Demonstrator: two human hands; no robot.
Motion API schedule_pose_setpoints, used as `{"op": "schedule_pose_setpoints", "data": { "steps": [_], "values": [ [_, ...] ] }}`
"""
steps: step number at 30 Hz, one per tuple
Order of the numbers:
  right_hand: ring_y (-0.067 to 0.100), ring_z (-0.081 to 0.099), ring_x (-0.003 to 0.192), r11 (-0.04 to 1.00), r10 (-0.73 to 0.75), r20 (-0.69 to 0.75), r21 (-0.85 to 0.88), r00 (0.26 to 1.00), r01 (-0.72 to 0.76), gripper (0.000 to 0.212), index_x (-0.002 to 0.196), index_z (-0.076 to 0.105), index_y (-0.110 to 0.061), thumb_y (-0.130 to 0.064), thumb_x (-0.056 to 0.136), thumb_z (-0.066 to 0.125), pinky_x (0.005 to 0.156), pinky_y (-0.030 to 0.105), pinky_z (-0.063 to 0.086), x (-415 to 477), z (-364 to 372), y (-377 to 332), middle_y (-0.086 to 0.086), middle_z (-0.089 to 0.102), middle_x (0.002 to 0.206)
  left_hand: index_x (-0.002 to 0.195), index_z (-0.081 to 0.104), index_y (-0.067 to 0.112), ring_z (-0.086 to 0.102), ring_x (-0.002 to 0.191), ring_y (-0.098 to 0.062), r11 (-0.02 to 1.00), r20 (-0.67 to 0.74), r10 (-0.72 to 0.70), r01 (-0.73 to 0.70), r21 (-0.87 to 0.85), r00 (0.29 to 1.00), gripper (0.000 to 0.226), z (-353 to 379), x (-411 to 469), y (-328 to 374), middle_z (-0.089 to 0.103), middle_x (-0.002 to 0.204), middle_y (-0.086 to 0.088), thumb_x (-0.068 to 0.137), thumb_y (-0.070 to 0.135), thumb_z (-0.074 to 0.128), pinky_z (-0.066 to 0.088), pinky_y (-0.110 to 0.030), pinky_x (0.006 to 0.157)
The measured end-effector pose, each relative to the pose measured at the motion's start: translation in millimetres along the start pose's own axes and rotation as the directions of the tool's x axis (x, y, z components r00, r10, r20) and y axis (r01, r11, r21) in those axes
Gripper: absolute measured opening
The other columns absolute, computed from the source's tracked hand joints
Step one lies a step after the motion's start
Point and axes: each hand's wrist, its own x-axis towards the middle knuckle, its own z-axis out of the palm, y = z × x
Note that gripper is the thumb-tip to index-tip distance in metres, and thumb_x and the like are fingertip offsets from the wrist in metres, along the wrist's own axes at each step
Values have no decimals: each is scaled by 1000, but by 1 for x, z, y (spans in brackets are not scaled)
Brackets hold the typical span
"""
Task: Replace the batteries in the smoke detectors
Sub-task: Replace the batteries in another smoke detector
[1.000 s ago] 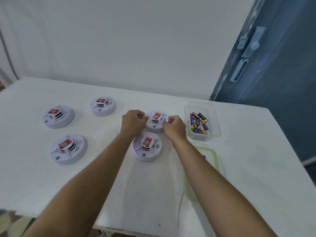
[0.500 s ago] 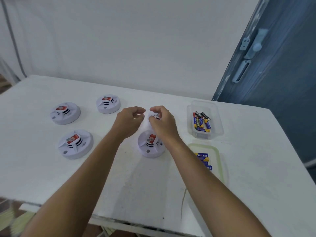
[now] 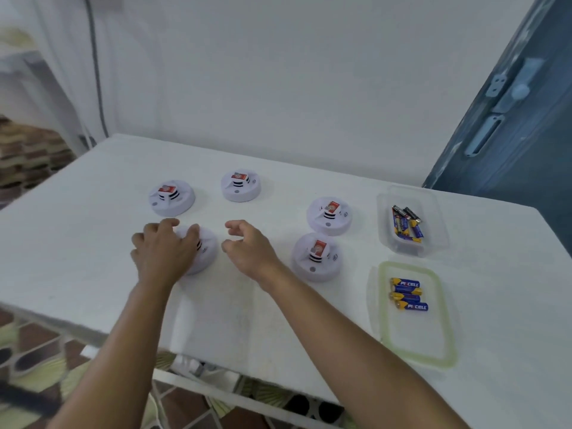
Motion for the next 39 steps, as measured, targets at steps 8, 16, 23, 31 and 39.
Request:
{"op": "schedule_pose_setpoints", "data": {
  "steps": [8, 16, 23, 31, 39],
  "values": [
    [31, 10, 149, 979, 118, 177, -186, 977, -85, 55, 157, 23, -26, -39, 104, 34, 118, 45, 14, -4, 28, -7, 15, 20, 161, 132, 52, 8, 26, 131, -37, 991, 121, -134, 134, 13, 984, 69, 10, 5, -22, 38, 146, -14, 95, 60, 28, 21, -50, 106],
    [20, 50, 129, 963, 75, 78, 253, 994, -93, 66, 135, 57, -29, -69, 92, 25, 110, 42, 36, 11, 31, 2, -2, 60, 138, 128, 40, 11, 57, 103, -31, 902, 154, 27, 42, -430, 988, 55, -2, -10, -2, 58, 120, -13, 93, 52, 53, 46, -42, 88],
    [19, 60, 121, 630, 8, -44, 776, 999, 29, 40, 137, 56, -27, -43, 108, 32, 108, 36, 43, 12, -8, 5, -22, 72, 108, 116, 43, 25, 60, 97, -12, 716, -18, 246, -194, -670, 969, 56, -12, -19, 36, 55, 109, 10, 76, 38, 81, 54, -30, 76],
    [31, 65, 105, 378, 25, 39, 925, 999, -46, 66, 120, 66, -16, -65, 101, 26, 90, 43, 53, 6, -45, -3, 16, 70, 114, 97, 40, 34, 59, 92, -13, 585, -159, 574, -538, -607, 803, 47, 11, -48, 68, 58, 100, 9, 79, 18, 80, 49, -28, 71],
    [27, 62, 85, 321, 25, -54, 946, 998, 43, 22, 104, 67, -20, -36, 91, 59, 78, 38, 49, -2, -69, 12, 11, 65, 97, 102, 61, 21, 57, 109, -4, 533, -81, 745, -663, -526, 663, 30, 9, -54, 74, 62, 109, 10, 81, 39, 75, 55, -29, 83]
  ]
}}
